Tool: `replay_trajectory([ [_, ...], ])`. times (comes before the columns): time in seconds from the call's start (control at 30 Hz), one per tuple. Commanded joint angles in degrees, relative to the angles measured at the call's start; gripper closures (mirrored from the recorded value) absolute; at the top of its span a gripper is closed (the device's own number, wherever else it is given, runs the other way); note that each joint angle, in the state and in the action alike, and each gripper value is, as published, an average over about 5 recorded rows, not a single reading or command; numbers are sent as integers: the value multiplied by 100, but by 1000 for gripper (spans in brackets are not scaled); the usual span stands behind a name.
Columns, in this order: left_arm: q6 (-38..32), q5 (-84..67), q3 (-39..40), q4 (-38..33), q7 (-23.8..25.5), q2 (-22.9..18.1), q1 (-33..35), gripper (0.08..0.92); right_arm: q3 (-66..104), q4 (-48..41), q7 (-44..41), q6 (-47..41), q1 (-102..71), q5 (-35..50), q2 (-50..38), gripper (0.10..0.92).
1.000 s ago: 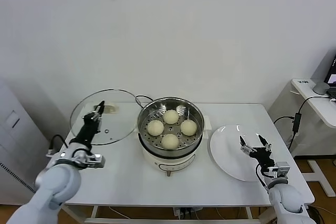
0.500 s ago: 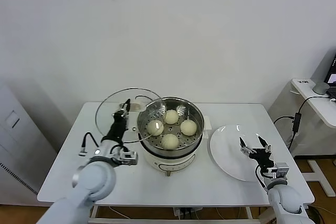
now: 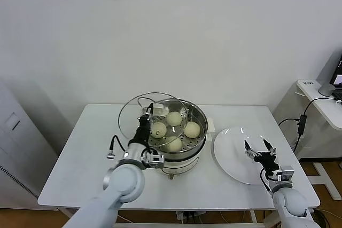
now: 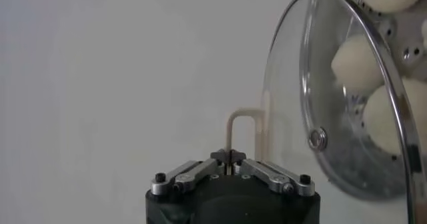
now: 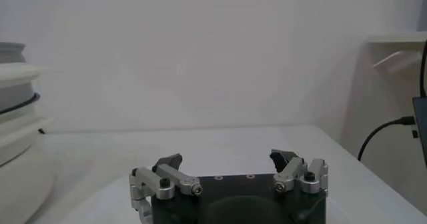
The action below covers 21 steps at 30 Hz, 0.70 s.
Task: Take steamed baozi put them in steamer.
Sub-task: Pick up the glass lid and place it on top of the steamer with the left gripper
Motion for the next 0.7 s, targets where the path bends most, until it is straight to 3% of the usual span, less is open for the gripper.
replay_trajectory([
  [0.03,125,270,394,526,15,-547,-202,901,0,-71,-7,3,14,9,-1,203],
  [0.7,15,344,491,1115,-210,-998,-352,901,67,-228,-61,49,28,9,20,203],
])
